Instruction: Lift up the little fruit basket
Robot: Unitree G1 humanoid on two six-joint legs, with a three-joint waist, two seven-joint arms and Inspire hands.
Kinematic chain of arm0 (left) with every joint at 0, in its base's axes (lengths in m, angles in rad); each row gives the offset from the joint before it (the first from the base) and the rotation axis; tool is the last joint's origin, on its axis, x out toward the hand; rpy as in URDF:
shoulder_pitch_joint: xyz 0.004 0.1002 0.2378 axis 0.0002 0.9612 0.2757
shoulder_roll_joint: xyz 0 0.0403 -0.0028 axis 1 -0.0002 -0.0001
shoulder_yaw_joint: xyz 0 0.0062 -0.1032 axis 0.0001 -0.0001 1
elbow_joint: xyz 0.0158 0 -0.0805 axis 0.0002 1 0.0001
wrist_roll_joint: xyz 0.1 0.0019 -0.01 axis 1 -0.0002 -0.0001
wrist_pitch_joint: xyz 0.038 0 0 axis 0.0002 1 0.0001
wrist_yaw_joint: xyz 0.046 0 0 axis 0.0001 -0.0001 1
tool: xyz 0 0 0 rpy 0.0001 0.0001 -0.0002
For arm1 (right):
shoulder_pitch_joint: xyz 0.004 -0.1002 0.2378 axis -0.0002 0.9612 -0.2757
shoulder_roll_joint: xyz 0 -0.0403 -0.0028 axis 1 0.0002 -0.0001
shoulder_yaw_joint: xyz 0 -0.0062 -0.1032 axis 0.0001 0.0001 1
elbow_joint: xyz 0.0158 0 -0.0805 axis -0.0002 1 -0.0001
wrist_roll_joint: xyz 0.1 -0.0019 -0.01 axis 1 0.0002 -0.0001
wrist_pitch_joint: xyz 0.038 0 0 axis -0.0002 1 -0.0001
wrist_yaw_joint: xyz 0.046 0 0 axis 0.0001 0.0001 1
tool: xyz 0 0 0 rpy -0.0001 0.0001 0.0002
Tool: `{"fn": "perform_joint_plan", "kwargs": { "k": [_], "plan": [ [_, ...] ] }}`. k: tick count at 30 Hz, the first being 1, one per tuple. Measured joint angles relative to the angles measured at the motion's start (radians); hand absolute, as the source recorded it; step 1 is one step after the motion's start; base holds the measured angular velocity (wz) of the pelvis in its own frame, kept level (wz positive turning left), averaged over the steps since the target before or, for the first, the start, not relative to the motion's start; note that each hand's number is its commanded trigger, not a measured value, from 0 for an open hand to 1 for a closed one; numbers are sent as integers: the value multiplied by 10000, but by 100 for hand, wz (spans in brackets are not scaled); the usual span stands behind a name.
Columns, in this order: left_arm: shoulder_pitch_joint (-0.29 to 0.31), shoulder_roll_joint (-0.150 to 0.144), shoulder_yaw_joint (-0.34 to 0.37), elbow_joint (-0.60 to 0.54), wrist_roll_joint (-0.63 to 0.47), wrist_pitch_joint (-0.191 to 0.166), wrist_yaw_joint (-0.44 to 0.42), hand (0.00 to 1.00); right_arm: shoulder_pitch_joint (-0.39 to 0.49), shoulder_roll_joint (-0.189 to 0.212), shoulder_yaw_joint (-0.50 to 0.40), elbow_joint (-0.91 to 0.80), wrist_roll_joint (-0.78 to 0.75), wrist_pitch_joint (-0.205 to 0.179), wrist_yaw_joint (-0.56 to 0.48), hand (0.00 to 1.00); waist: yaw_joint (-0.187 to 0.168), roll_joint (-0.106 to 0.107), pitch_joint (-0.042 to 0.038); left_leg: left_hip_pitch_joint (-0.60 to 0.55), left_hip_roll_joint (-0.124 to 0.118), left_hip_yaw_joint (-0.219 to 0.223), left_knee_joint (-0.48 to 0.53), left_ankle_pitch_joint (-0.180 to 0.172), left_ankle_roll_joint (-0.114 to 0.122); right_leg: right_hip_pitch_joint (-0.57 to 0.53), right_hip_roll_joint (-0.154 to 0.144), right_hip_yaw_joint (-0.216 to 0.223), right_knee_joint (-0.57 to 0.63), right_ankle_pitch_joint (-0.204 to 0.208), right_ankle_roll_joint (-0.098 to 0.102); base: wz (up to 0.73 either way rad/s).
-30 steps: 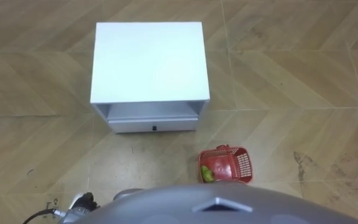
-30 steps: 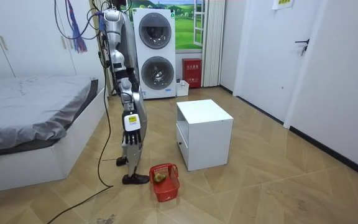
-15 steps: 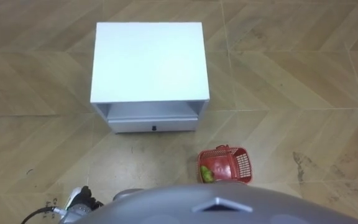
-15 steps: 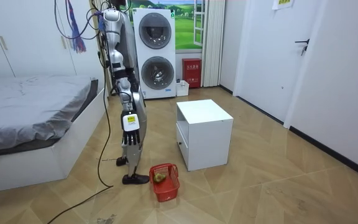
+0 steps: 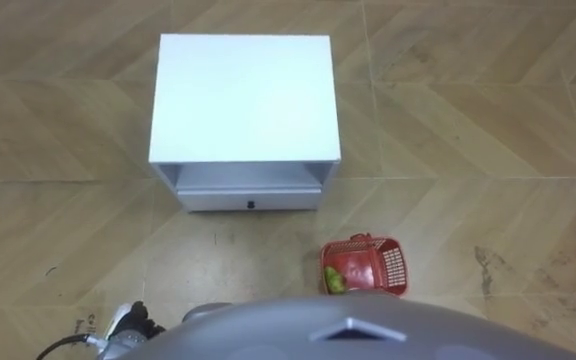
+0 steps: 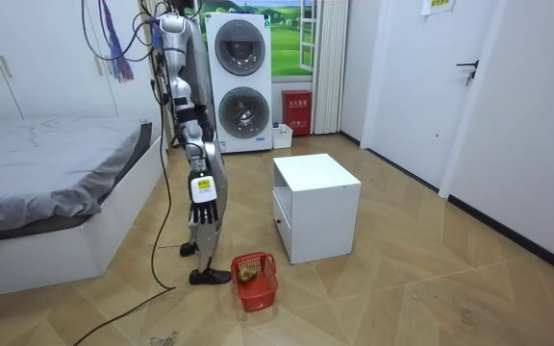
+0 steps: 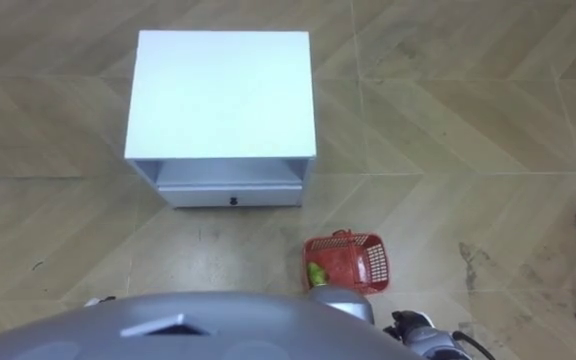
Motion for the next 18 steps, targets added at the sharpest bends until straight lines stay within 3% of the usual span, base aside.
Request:
{"fn": "perform_joint_plan", "kwargs": {
  "k": [4, 9, 11, 12, 13, 16, 18],
  "plan": [
    [7, -6, 35, 68, 3, -117, -5, 0, -46, -5, -123, 7, 4, -6, -317, 0, -17, 24, 5, -145, -138, 20, 132, -1, 103, -280, -165, 7, 333, -27, 23, -2],
    [-19, 42, 597, 178, -13, -240, -149, 0, -66, -171, -791, 29, 132, -1, -424, 0, -56, -75, 25, -632, -498, 13, 540, -68, 516, -861, -607, 26, 873, -40, 249, 1],
    [2, 42, 893, 319, -15, -379, -148, 0, -21, -235, -779, -46, 191, 2, -401, 0, -7, -20, -65, -904, -458, 144, 516, -23, 672, -1014, -637, 104, 781, 243, 346, -9],
    [29, 65, 1154, 349, -13, -438, -136, 0, -47, -199, -785, -203, 204, 22, -352, 0, 54, 79, -43, -1025, -388, 432, 551, 15, 778, -1231, -772, -271, 1269, 260, 236, -9],
    [60, 88, 1387, 473, -18, -464, -134, 0, 68, -195, -799, -273, 322, 11, -298, 0, 38, -15, -9, -1031, -393, 652, 565, 32, 833, -1432, -1130, -827, 2646, -71, 98, 0],
    [206, 178, 1421, 278, -32, -547, -337, 0, 68, -216, -860, -292, 480, -20, -338, 0, 326, -220, -73, -1269, -526, 1184, 713, 32, 914, -1248, -1690, -791, 5303, -210, 133, -1],
    [149, 316, 1416, 310, -324, -553, -354, 0, -270, -217, -827, -274, 616, -80, -420, 0, 466, -485, -73, -1943, -617, 1196, 1419, -77, 981, -744, -1921, -758, 5314, 39, 176, -10]
  ]
}}
